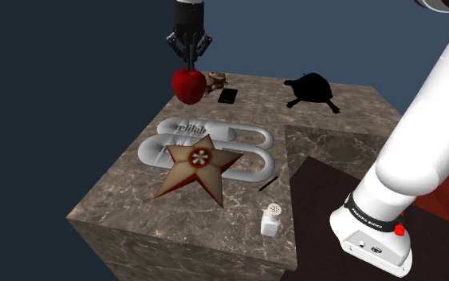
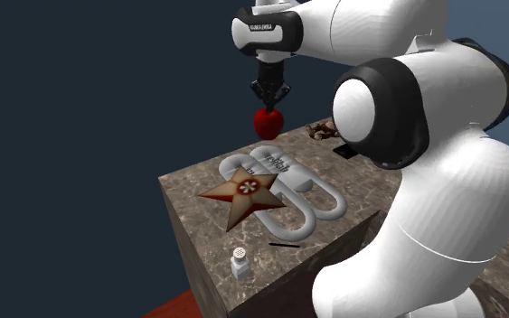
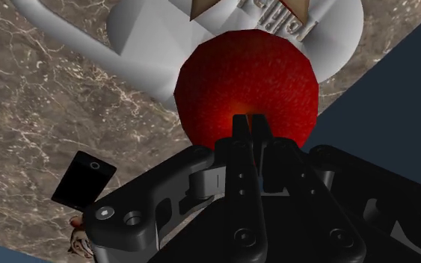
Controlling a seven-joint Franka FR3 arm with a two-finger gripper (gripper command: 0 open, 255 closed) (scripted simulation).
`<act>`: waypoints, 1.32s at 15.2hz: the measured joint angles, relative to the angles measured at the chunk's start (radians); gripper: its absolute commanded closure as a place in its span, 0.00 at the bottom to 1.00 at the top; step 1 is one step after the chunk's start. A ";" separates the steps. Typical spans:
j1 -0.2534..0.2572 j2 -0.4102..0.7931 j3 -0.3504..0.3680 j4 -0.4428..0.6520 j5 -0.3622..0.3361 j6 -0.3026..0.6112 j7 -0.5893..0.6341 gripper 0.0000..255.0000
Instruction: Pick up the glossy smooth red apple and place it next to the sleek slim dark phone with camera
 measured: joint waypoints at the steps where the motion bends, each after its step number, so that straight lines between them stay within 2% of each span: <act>1: -0.012 -0.001 -0.010 -0.003 0.004 0.003 -0.022 1.00; 7: -0.089 -0.024 -0.081 -0.045 0.033 0.032 -0.173 1.00; 20: -0.236 0.083 -0.210 0.102 0.050 -0.002 -0.458 1.00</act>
